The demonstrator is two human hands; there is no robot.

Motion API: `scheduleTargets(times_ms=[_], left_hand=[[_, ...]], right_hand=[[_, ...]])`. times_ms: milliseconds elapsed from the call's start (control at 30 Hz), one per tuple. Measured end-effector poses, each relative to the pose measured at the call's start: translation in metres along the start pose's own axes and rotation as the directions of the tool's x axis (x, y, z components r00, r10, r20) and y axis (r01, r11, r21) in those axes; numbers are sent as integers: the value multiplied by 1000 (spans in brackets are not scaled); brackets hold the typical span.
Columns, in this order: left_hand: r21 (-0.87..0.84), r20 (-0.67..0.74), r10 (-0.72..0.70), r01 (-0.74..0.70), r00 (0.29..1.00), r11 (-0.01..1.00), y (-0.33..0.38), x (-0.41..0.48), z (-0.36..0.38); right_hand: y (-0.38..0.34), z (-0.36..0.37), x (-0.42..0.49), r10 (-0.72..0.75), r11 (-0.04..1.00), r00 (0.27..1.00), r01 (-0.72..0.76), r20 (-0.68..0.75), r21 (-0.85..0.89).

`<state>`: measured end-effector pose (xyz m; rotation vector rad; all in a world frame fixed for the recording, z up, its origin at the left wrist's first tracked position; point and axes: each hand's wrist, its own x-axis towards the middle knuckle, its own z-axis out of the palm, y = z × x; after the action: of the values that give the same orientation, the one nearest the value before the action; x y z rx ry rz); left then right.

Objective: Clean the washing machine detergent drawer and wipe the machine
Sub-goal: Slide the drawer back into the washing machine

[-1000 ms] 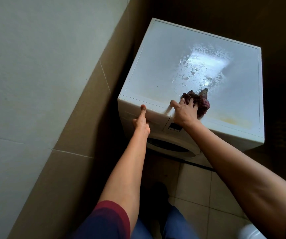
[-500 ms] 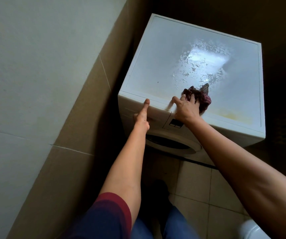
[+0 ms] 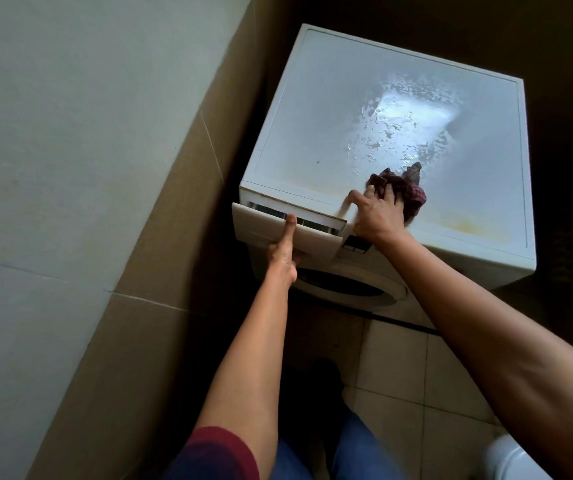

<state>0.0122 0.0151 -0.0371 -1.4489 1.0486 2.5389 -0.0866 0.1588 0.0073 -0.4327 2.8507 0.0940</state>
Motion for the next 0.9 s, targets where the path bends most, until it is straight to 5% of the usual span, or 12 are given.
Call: scheduleTargets(times_ms=[900], left_hand=[[-58, -54, -33, 30, 998, 998, -34, -52, -82]], right_hand=[[1, 4, -10, -45, 997, 998, 47, -36, 53]])
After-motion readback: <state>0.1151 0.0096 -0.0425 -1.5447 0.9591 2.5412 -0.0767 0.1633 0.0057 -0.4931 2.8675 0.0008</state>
